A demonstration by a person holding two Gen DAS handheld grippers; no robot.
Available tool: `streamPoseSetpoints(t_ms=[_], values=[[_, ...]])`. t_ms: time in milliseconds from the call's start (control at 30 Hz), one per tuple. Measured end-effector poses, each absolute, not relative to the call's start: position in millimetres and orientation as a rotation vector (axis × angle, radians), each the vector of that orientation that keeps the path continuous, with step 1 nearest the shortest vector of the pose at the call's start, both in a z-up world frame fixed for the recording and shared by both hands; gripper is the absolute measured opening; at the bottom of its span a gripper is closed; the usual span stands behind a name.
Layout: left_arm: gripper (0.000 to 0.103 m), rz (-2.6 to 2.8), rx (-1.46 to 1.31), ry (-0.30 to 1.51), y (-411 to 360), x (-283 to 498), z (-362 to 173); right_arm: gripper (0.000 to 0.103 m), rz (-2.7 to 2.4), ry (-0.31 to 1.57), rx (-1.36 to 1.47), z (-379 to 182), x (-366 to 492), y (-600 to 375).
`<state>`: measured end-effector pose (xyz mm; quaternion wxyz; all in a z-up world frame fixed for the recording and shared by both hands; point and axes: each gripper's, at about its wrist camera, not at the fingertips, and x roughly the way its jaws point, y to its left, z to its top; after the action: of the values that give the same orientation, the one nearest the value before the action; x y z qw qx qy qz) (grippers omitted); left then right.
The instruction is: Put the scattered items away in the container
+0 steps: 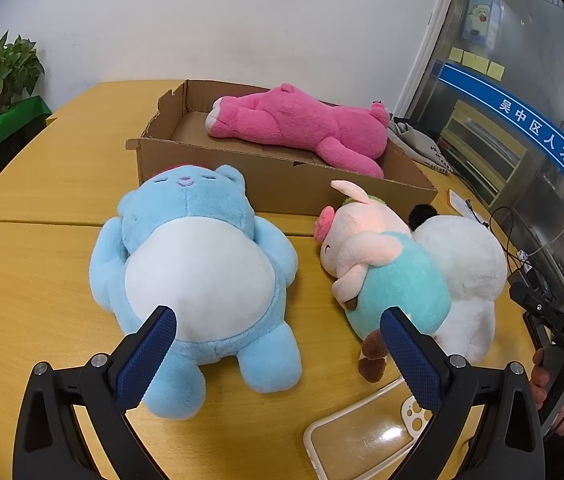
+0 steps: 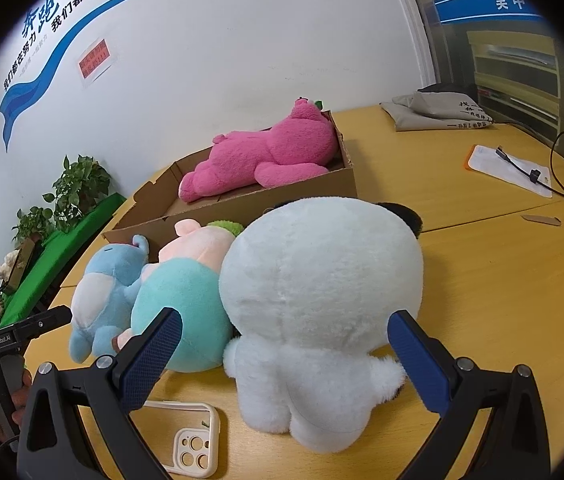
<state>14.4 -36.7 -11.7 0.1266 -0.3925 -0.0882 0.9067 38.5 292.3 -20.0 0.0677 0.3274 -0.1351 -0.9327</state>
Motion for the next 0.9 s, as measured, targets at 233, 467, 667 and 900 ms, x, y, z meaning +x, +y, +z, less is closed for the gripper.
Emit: streamPoseSetpoints(t_ms=[233,467,667,900], values=[[0.103,2.635,-1.141,-0.257,-36,14,-12,0.103,-2.823,-0.412,1.005,-23,38,297],[0.103,2.637,-1.14,-0.245,-35,17,-11,0.103,-2.832,-0.405,1.005,-20,41,297],[0.103,2.643,-1.14,-0.271,-42,15,-12,0.103,-2.809,-0.377,0.984,-14,46,280],[0.103,2.651,-1.14,-0.26,-46,16,-11,0.103,-2.716,-0.289,0.962,-11,43,233]])
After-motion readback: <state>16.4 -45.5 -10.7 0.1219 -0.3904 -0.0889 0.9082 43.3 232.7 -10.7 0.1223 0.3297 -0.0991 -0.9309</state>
